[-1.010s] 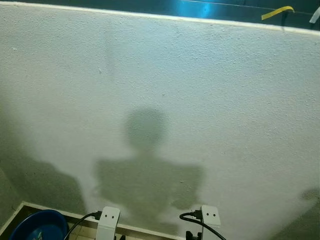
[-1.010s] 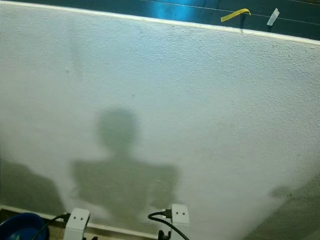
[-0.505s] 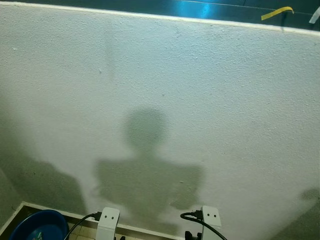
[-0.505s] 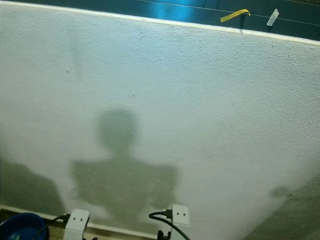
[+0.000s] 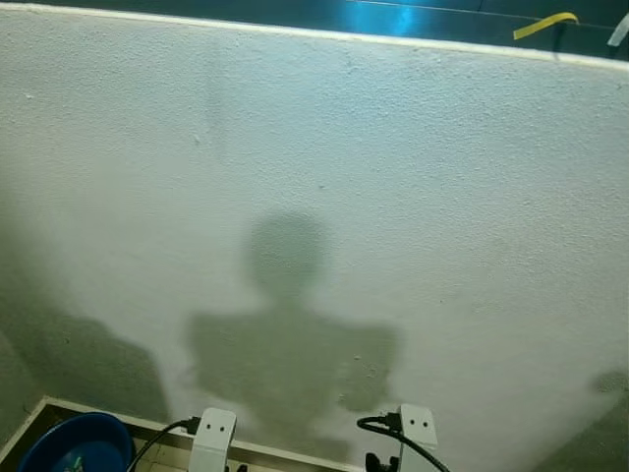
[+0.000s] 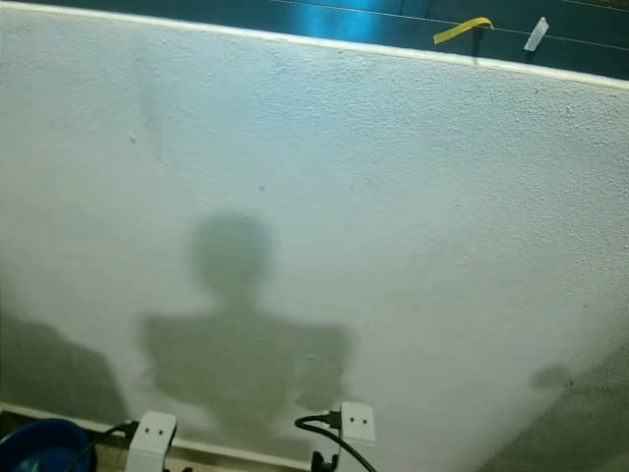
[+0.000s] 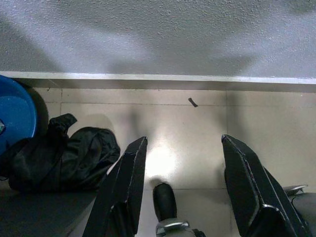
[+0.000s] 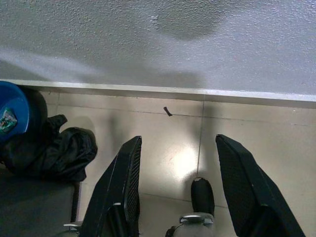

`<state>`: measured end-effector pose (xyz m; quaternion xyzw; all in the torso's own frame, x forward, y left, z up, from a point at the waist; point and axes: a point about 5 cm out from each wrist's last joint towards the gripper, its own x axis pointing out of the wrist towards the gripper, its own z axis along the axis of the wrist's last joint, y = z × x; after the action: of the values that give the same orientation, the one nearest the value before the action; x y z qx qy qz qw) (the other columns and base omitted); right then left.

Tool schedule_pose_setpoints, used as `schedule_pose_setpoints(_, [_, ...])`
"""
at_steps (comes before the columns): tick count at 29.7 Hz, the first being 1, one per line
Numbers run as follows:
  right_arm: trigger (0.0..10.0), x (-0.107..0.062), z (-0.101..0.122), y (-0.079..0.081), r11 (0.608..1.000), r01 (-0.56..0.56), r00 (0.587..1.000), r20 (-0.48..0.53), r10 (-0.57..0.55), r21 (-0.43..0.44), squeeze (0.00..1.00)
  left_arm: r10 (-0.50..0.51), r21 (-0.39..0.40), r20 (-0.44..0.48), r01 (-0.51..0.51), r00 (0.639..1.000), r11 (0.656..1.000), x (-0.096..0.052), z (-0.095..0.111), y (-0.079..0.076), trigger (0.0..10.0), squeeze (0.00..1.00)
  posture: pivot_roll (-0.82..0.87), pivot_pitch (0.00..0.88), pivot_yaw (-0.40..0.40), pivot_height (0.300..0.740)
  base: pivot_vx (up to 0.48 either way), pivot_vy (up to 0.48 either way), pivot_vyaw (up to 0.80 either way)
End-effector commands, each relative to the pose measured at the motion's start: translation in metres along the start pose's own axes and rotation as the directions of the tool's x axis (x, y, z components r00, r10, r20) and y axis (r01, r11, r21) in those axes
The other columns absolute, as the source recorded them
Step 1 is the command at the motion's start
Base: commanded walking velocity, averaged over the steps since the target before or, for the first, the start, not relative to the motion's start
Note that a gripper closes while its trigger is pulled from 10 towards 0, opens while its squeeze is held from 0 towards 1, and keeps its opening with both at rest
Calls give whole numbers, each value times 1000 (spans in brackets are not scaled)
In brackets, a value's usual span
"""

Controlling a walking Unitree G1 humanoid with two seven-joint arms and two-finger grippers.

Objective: Clothes washing

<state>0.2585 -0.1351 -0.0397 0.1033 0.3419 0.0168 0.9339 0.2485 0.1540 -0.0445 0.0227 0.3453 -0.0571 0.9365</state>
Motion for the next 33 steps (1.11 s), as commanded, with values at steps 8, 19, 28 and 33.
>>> schedule_pose_setpoints(8, [10000,-2,-9,-6,1000,24,999,-32,-24,-3,0,-5,-14,-35,5,999,1000,-2,-9,-3,10000,0,4,31,-18,740,0,0,0])
schedule_pose_setpoints(19, [10000,-3,-11,-6,999,23,999,-37,-24,-23,0,-1,-17,-34,1,999,1000,-2,-11,-2,10000,0,2,31,-17,740,0,0,0])
schedule_pose_setpoints(28, [10000,-3,-11,-4,999,17,999,-39,-18,-41,0,-8,-19,-37,7,999,1000,-2,-12,-3,10000,0,1,35,-18,740,0,0,0])
schedule_pose_setpoints(33, [10000,-3,-12,-3,999,13,999,-40,-15,-40,0,-6,-23,-39,5,999,1000,-3,-13,-3,10000,0,3,39,-20,740,0,0,0])
